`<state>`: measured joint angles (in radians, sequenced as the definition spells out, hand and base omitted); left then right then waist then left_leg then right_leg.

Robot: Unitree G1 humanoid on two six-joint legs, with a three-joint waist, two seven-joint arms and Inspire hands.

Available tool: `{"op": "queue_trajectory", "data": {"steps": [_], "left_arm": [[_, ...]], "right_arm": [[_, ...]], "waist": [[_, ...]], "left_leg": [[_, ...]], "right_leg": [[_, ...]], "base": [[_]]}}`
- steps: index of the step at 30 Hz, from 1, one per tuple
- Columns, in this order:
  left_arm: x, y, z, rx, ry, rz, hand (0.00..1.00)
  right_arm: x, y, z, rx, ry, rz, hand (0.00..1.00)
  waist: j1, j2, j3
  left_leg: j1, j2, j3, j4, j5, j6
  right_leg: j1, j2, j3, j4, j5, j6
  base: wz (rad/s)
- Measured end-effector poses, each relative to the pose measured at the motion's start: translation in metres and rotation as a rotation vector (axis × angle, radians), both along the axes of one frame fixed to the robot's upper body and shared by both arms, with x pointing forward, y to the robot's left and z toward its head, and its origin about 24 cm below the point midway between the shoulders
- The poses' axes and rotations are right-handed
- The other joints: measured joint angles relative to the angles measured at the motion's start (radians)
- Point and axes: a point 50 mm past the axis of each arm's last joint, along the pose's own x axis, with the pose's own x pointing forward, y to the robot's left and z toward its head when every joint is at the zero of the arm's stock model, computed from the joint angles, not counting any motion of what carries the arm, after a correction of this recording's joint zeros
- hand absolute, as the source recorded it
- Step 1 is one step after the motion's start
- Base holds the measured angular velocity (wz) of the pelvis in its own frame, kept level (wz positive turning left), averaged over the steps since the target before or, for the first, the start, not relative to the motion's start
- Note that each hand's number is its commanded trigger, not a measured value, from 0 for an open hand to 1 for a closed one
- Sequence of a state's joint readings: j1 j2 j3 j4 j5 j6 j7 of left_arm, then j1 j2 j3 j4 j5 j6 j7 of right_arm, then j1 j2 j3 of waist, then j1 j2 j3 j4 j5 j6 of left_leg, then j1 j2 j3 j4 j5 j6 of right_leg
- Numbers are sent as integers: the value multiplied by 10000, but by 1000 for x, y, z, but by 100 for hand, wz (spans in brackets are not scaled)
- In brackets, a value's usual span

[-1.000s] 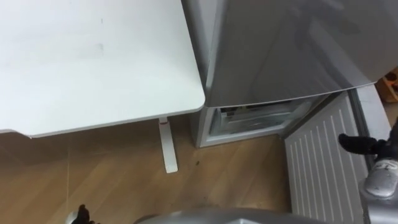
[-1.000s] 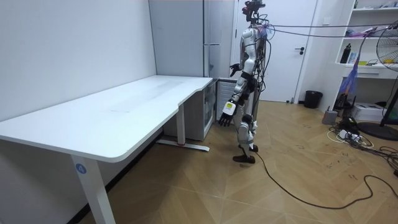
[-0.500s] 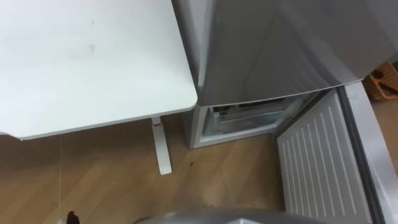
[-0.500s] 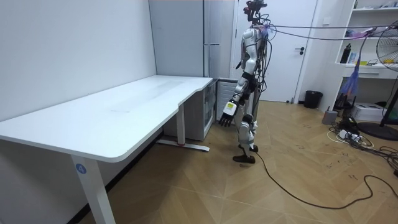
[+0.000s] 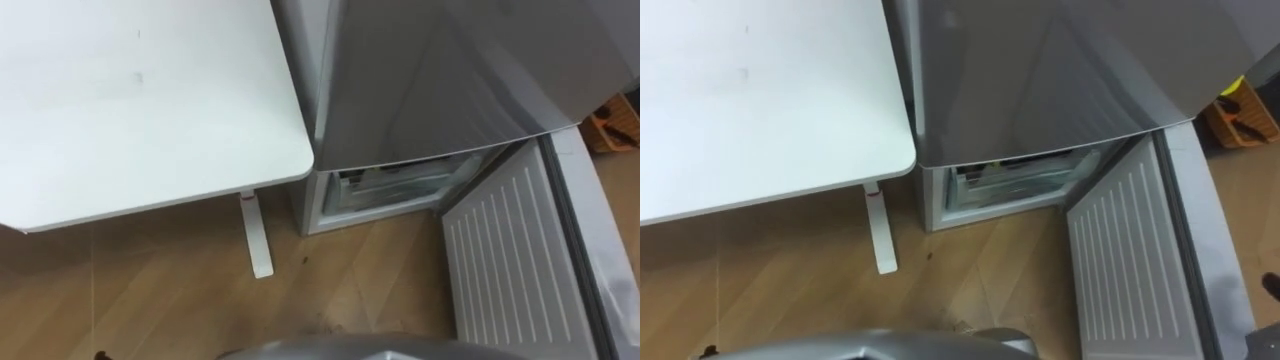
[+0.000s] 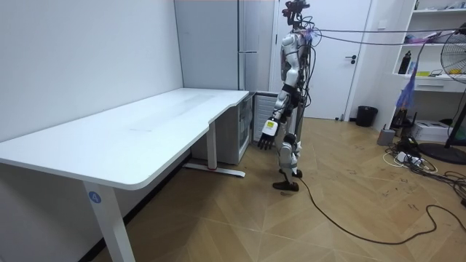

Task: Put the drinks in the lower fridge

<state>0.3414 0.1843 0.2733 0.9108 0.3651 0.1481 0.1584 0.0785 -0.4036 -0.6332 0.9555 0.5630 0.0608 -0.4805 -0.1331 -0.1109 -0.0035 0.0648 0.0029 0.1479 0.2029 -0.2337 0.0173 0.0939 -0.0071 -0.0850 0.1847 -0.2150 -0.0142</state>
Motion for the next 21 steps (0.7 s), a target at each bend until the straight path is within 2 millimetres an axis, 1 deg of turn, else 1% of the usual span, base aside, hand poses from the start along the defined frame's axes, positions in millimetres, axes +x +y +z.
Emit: {"op": "queue_trajectory", "data": {"steps": [2, 5, 8, 12, 17, 21], "left_arm": [[0, 0, 0, 1, -4, 12, 0], [1, 1, 0, -118, 1, -5, 0], [1, 0, 0, -328, 36, 22, 0], [-2, 0, -1, -458, 190, 81, 0], [-2, -1, -1, -546, 251, 94, 0], [-1, -1, -1, -609, 233, 80, 0]], "right_arm": [[-8, 2, -6, 569, -351, -744, 0], [-17, 7, -14, 1220, -641, -1406, 0], [-21, 7, -16, 1478, -1204, -1760, 0], [-30, 10, -21, 1901, -1604, -2088, 0], [-41, 17, -29, 2469, -1894, -2692, 0], [-45, 20, -33, 2753, -2143, -3192, 0]], "waist": [[-35, 50, 15], [-24, 82, 30], [-34, 108, 48], [-21, 81, 29], [-81, 60, 28], [-92, 57, 30]], "left_leg": [[32, -11, -64, 5, 0, 0], [42, -7, -119, 49, -1, 0], [8, -3, -152, 29, -3, -1], [10, -11, -175, 41, 26, 2], [29, -14, -196, 41, 28, 1], [50, -17, -196, 31, 28, -1]], "right_leg": [[80, -7, -32, -9, 0, 0], [93, -5, -37, -13, 0, 0], [93, -2, 1, -17, 0, -6], [136, 8, 24, -159, 16, -34], [190, 12, 3, -158, 20, -36], [190, 24, 17, -171, 19, -36]], "base": [[5], [2], [2], [0], [0], [0]]}}
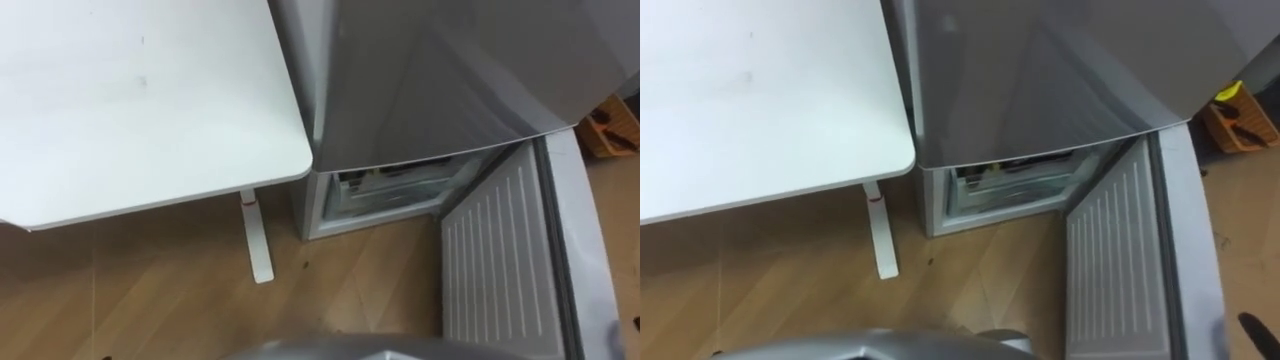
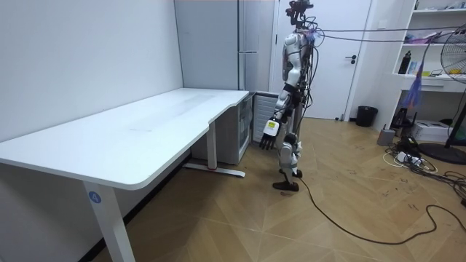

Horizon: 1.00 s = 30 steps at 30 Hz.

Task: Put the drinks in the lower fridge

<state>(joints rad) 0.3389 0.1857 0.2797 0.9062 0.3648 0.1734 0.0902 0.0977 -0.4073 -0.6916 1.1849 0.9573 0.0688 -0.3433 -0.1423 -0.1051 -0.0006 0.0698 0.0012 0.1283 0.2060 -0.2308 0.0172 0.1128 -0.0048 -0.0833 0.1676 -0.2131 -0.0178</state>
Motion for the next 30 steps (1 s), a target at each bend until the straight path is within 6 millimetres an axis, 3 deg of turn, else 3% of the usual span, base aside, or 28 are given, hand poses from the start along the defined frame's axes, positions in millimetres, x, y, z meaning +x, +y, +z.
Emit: {"op": "queue_trajectory", "data": {"steps": [7, 9, 13, 16, 18, 21, 25, 30], "left_arm": [[11, -1, -2, -133, -118, -45, 0], [16, -3, -2, -191, -90, -178, 0], [34, -19, -10, -659, 306, -1357, 0], [41, -31, -15, -984, 793, -2304, 0], [48, -35, -16, -1064, 863, -2707, 0], [55, -50, -19, -1344, 973, -3623, 0], [52, -57, -21, -1616, 1130, -3900, 0], [44, -57, -22, -1687, 1404, -3804, 0]], "right_arm": [[8, 10, -7, 815, -1928, -1587, 0], [14, 19, -11, 960, -2205, -1436, 0], [32, 76, -22, 988, -2580, 2670, 0], [60, 139, -17, 2211, -4151, 7244, 0], [71, 168, -16, 2934, -5016, 9100, 0], [95, 223, -6, 4922, -7048, 11810, 0], [107, 259, 10, 6581, -8877, 13261, 0], [110, 261, 14, 7072, -9552, 13742, 0]], "waist": [[114, 98, 6], [259, 209, -47], [995, 197, -55], [1603, 253, -35], [1772, 361, -33], [1771, 817, 23], [1820, 1050, 30], [1783, 627, 25]], "left_leg": [[-113, 4, 25, -1, -1, -2], [-139, 16, 58, -9, 1, -5], [-486, 155, 202, 104, 5, -36], [-618, 345, 344, 190, -50, -124], [-661, 411, 275, 266, -120, -169], [-603, 370, 76, 313, -129, -169], [-610, 283, -2, 296, -22, -137], [-576, 215, -223, 349, 32, -135]], "right_leg": [[-142, 6, -2, 8, 1, -1], [-194, 8, 1, 31, 3, -5], [-563, 82, -9, 46, 179, -70], [-794, 249, -118, 33, 423, -160], [-763, 259, -304, 36, 451, -186], [-601, 249, -500, 27, 450, -185], [-572, 205, -579, 1, 422, -179], [-419, 128, -688, -179, 387, -188]], "base": [[-1], [-9], [-22], [-47], [-6], [19], [12], [14]]}}
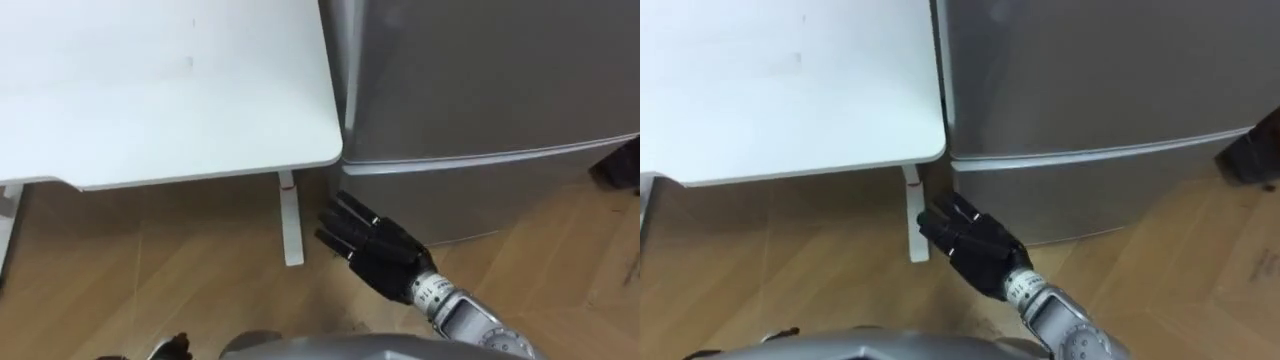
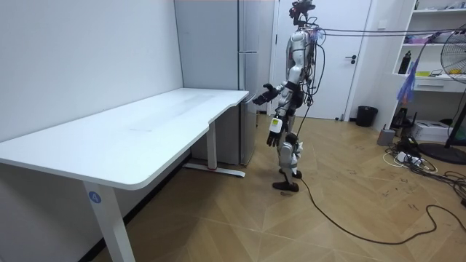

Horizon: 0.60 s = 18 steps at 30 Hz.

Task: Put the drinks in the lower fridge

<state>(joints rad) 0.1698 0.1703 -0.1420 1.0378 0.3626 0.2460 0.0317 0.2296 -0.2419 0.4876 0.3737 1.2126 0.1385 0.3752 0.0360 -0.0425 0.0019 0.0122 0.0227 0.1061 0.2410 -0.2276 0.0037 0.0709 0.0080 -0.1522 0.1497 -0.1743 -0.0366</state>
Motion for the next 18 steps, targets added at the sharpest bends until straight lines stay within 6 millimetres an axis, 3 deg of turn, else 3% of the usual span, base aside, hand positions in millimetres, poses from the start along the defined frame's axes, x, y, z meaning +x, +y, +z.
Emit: {"op": "queue_trajectory", "data": {"steps": [2, 3, 11, 18], "left_arm": [[-2, 0, 0, 43, 106, 14, 0], [-2, -1, 0, 30, 128, -11, 0], [1, 0, 0, 296, -39, -32, 0], [-10, 2, 0, 299, 144, 163, 0]], "right_arm": [[-1, 2, 0, 84, -52, 317, 0], [-1, 2, 0, 81, -69, 385, 0], [-15, -17, -17, -1124, 273, 1542, 0], [-39, -55, -45, -3746, 1577, 2675, 0]], "waist": [[67, -349, 1], [89, -384, 2], [244, -2, -3], [-14, -146, -7]], "left_leg": [[-34, -1, -33, 9, -5, 2], [-51, -3, -35, 14, -10, 8], [-97, -64, -252, -28, -68, 88], [-24, -125, -579, -19, -54, 90]], "right_leg": [[14, 55, -53, 1, -2, 3], [20, 53, -68, 4, 1, 6], [58, -21, -280, 28, 51, 80], [274, -50, -538, 8, 44, 90]], "base": [[4], [0], [7], [14]]}}
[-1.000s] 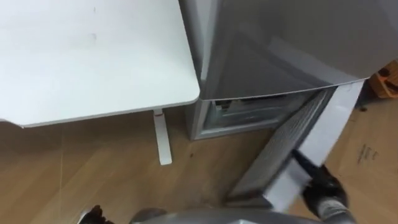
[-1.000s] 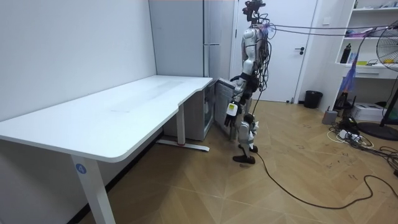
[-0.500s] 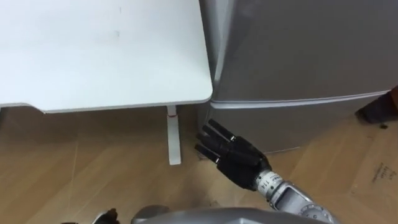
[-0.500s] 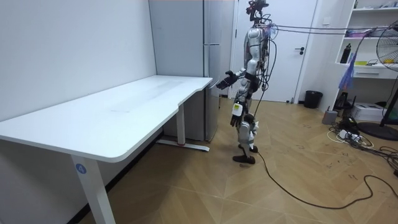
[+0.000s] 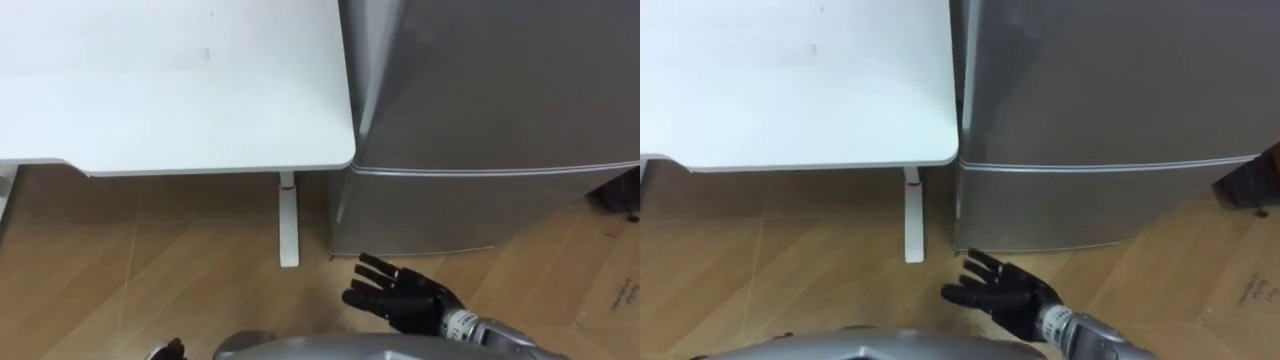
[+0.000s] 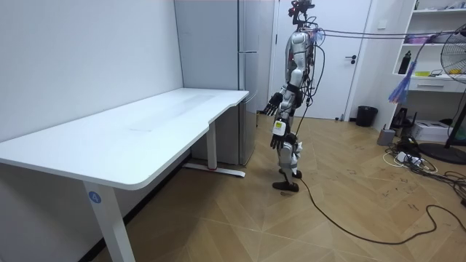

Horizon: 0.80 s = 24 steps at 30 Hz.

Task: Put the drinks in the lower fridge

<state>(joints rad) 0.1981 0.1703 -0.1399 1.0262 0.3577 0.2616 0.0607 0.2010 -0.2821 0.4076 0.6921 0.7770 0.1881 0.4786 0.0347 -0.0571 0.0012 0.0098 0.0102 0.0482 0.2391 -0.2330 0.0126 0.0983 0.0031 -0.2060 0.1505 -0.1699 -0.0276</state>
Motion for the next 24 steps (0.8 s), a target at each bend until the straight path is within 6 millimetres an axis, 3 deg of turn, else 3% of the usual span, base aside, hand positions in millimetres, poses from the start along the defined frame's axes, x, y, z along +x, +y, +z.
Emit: {"op": "queue_trajectory", "data": {"steps": [4, 11, 13, 24], "left_arm": [[-3, 1, 0, 36, 5, 106, 0], [-14, 10, 2, 231, 42, 840, 0], [-18, 13, 2, 276, 27, 1221, 0], [-31, 18, 3, 523, 208, 1714, 0]], "right_arm": [[-10, -17, -10, -789, 660, -492, 0], [-52, -49, -29, -2843, 2919, -1223, 0], [-52, -47, -30, -2828, 2936, -1704, 0], [-49, -56, -33, -4503, 3192, -611, 0]], "waist": [[-51, -61, -9], [0, -109, -11], [-74, -107, -6], [-39, -80, 16]], "left_leg": [[17, -32, -34, 20, 8, 14], [6, -54, -45, 32, 20, 13], [-1, -43, -36, 95, 21, 9], [198, -236, -481, 117, 20, 34]], "right_leg": [[27, -19, -7, -4, -3, 5], [56, -26, 108, -44, -23, 34], [80, -18, 81, -76, -23, 33], [472, -68, 83, -313, -164, 57]], "base": [[1], [1], [0], [12]]}}
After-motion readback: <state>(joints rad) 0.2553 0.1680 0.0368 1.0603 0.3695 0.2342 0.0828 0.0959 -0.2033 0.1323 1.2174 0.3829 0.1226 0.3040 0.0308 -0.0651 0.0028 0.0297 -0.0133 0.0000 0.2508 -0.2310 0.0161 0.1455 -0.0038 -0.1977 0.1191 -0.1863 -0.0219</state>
